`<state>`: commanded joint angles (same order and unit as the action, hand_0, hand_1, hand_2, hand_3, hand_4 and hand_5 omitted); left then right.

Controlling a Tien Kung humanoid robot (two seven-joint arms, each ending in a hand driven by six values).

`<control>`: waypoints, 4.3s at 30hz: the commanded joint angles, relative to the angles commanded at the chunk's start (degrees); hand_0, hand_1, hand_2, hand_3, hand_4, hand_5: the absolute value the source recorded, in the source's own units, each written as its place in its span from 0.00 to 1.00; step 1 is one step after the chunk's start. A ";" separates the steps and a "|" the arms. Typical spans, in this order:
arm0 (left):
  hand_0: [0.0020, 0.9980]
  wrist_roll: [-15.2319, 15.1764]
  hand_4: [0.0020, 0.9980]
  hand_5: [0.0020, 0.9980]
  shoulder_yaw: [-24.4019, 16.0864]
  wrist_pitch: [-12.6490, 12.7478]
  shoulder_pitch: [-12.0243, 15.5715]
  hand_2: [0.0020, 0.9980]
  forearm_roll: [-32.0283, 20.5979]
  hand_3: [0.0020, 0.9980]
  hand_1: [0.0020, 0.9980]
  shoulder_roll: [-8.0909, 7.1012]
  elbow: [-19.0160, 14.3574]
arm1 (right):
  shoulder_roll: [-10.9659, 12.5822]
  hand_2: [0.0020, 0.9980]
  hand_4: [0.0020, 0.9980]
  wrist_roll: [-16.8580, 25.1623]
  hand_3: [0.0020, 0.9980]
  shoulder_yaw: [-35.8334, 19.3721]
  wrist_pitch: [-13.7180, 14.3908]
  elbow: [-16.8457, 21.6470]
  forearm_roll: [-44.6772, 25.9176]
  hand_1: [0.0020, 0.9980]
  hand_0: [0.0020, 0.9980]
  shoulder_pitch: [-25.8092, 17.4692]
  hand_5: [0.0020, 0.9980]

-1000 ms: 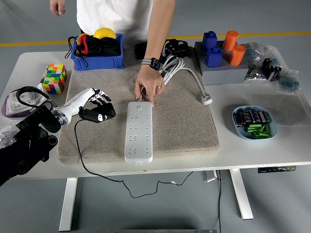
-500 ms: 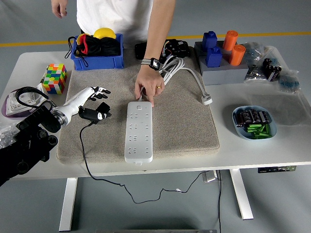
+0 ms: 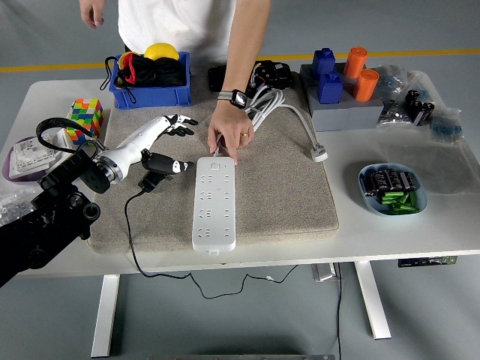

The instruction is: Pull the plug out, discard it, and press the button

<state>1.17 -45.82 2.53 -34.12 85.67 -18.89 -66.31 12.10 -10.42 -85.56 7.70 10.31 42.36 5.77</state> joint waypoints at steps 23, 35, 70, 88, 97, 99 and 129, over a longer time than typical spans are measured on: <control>0.01 5.91 0.31 0.00 13.61 -3.27 -10.27 0.06 -9.33 0.65 0.02 5.09 11.39 | 0.01 0.64 0.66 -0.04 0.61 0.26 0.16 0.00 -0.42 0.66 0.74 0.04 0.48; 0.00 6.57 0.33 0.00 16.22 -2.54 -11.31 0.07 -9.68 0.65 0.02 6.37 14.71 | 0.11 0.64 0.66 -0.16 0.61 0.31 0.14 0.00 -0.37 0.66 0.74 0.11 0.48; 0.00 8.02 0.27 0.00 22.95 -2.99 -15.25 0.07 -11.61 0.65 0.01 8.71 21.44 | 0.41 0.64 0.66 -0.14 0.62 1.23 0.20 0.00 -0.67 0.66 0.74 0.43 0.48; 0.00 7.95 0.27 0.00 22.71 -3.00 -14.96 0.07 -11.43 0.65 0.01 8.84 20.81 | 0.33 0.64 0.66 -0.20 0.62 0.78 0.22 0.00 -0.48 0.66 0.74 0.19 0.48; 0.00 6.32 0.29 0.00 14.61 -1.88 -13.05 0.07 -8.78 0.65 0.01 8.04 17.25 | 0.16 0.64 0.66 -0.06 0.61 0.80 0.18 0.00 -0.53 0.66 0.74 0.13 0.48; 0.00 5.93 0.29 0.00 12.69 -1.64 -12.31 0.07 -8.00 0.65 0.01 7.82 16.53 | 0.13 0.64 0.66 -0.04 0.61 0.79 0.17 0.00 -0.52 0.66 0.74 0.12 0.48; 0.87 -0.15 0.77 0.21 -31.16 2.02 7.07 0.81 7.47 0.82 0.90 2.82 2.85 | -0.02 0.64 0.66 -0.15 0.62 -0.18 -0.14 0.00 0.09 0.66 0.74 0.10 0.48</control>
<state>1.01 -76.98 4.55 -27.05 93.14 -16.07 -63.46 12.08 -10.57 -85.74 7.56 10.31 42.44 5.87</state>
